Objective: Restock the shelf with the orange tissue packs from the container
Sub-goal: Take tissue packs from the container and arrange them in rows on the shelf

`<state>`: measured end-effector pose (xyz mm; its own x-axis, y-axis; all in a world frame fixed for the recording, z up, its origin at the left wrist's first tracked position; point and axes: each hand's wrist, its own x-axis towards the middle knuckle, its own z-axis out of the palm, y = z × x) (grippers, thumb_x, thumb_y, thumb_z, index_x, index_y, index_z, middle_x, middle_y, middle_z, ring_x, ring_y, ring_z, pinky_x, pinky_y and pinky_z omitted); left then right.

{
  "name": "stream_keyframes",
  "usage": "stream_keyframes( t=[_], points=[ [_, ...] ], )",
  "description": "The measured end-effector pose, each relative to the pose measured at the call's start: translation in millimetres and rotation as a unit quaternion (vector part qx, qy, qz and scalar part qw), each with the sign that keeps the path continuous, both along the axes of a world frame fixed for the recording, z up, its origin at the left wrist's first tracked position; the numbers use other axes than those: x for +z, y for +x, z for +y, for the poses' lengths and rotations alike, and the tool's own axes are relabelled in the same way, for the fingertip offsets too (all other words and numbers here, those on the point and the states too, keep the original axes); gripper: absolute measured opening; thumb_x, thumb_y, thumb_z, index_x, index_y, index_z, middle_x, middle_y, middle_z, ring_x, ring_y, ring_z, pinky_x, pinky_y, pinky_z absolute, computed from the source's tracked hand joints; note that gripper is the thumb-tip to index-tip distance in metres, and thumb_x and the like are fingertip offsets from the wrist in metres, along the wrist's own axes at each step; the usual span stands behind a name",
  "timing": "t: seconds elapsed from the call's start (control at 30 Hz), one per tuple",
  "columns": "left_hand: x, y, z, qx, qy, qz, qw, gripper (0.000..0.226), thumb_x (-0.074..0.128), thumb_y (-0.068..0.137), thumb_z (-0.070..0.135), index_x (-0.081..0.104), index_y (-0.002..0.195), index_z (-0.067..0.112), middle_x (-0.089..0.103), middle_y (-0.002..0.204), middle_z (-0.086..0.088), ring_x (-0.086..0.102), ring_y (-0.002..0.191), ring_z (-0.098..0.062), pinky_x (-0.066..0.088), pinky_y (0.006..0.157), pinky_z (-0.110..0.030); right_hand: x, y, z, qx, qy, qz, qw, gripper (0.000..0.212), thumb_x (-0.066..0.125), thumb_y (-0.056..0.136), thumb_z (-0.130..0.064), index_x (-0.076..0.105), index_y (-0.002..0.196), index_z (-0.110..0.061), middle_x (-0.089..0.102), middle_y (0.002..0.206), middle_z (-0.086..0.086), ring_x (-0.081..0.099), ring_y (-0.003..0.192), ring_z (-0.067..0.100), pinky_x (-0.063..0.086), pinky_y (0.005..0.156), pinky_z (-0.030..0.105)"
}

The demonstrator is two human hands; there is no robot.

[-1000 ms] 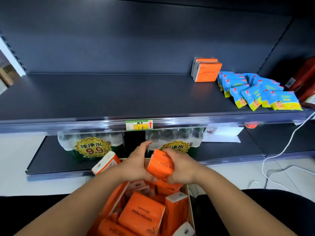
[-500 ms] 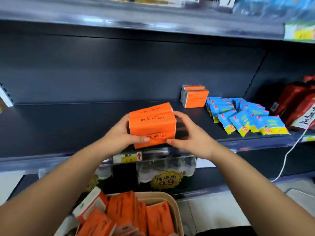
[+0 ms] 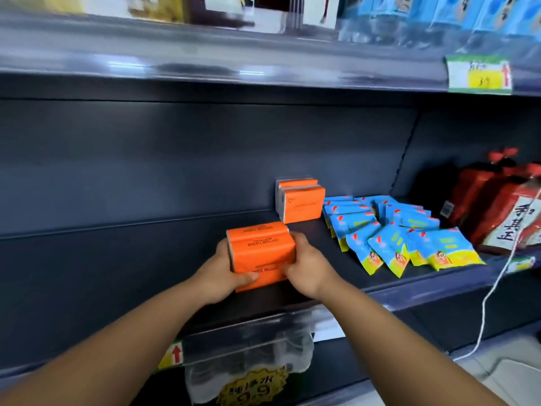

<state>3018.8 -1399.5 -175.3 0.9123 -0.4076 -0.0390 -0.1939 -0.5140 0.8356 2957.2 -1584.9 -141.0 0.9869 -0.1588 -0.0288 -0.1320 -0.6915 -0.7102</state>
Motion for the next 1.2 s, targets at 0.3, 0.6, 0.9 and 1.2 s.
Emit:
stream_keyframes(
  t=[0.3,0.6,0.9,1.2],
  points=[
    [-14.3,49.2,-118.8,0.059,0.054,-0.061,0.995,0.093,0.069,0.079,0.051,0.014,0.15,0.028,0.05,0.141,0.007,0.045,0.133,-0.023,0.016,0.116,-0.053,-0.6,40.9,-64.6,-0.173,0.038,0.025,0.984,0.045,0.053,0.092,-0.026,0.046,0.13,-0.003,0.06,0.125,0.015,0.056,0.116,0.033,0.043,0.087,0.03],
    [-19.3,92.5,-153.3,0.126,0.136,-0.049,0.982,0.088,0.06,0.078,0.057,0.019,0.148,0.022,0.057,0.134,-0.008,0.052,0.126,-0.03,0.009,0.116,-0.056,-21.6,107.8,-62.1,-0.223,0.141,-0.007,0.964,0.077,0.043,0.069,-0.042,0.044,0.135,-0.003,0.058,0.127,0.017,0.06,0.11,0.034,0.05,0.094,0.042],
    [-7.3,91.8,-161.3,0.129,0.167,-0.04,0.977,0.054,0.042,0.09,0.043,0.031,0.138,0.019,0.06,0.127,-0.007,0.047,0.129,-0.028,0.003,0.118,-0.053,-17.0,117.8,-49.2,-0.303,0.244,-0.013,0.921,0.061,0.048,0.085,-0.023,0.035,0.14,-0.001,0.05,0.137,0.022,0.053,0.121,0.037,0.044,0.104,0.046],
    [-5.9,86.9,-169.7,0.117,0.174,-0.012,0.978,0.057,0.038,0.094,0.042,0.025,0.146,0.022,0.035,0.154,-0.003,0.012,0.149,-0.019,-0.003,0.119,-0.051,-25.9,122.2,-39.6,-0.26,0.316,-0.02,0.912,0.087,0.043,0.068,-0.042,0.032,0.146,-0.007,0.043,0.145,0.02,0.049,0.125,0.036,0.042,0.106,0.048]
  ],
)
